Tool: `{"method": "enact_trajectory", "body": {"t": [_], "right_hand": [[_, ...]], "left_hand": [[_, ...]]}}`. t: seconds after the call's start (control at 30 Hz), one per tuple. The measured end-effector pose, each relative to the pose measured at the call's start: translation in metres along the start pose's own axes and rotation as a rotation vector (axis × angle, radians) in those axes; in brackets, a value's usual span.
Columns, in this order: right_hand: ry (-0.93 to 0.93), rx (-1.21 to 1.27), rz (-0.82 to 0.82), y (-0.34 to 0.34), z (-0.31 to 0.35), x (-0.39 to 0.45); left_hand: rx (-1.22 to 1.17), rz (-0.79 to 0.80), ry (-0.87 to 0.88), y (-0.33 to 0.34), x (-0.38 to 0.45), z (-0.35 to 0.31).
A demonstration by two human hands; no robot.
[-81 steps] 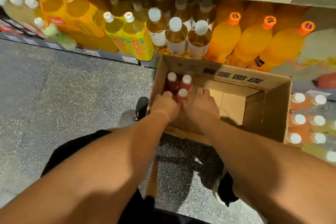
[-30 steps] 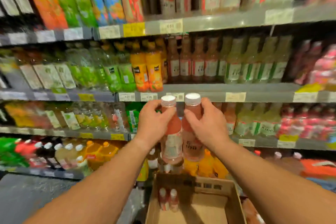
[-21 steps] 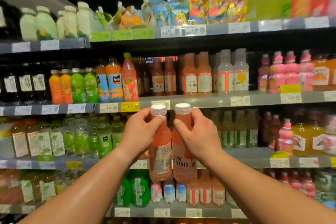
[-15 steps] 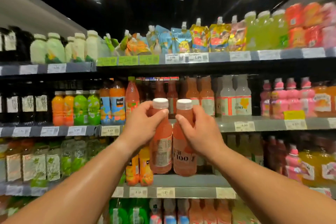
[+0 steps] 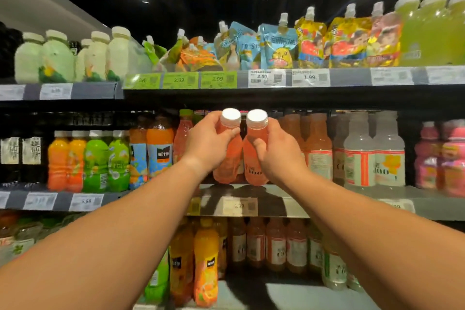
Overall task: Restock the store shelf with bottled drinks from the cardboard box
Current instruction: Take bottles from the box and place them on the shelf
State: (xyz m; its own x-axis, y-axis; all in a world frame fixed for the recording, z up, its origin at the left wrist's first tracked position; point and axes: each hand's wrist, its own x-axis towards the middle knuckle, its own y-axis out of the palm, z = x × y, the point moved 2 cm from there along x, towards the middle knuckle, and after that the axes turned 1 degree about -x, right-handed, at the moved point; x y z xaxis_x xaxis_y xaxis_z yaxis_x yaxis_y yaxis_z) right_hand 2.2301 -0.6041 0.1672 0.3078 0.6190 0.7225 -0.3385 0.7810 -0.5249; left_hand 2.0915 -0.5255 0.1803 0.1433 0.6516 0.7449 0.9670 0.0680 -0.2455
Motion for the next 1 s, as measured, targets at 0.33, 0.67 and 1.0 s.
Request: {"method": "enact_trajectory", "body": {"t": [0.33,0.67,1.0], "right_hand": [[0.274,-0.065,0.063,0.047,-0.041,0.077],[0.135,-0.386,0.097,0.074,-0.049,0.08],[0.127,-0.237,0.057,0.075,-0.05,0.078]], "left_hand": [[0.166,0.061,-0.225,0.047,0.052,0.038],[0.165,0.13,-0.297,0.062,0.053,0.07],[0.144,0.113,-0.3,0.064,0.046,0.076]]}}
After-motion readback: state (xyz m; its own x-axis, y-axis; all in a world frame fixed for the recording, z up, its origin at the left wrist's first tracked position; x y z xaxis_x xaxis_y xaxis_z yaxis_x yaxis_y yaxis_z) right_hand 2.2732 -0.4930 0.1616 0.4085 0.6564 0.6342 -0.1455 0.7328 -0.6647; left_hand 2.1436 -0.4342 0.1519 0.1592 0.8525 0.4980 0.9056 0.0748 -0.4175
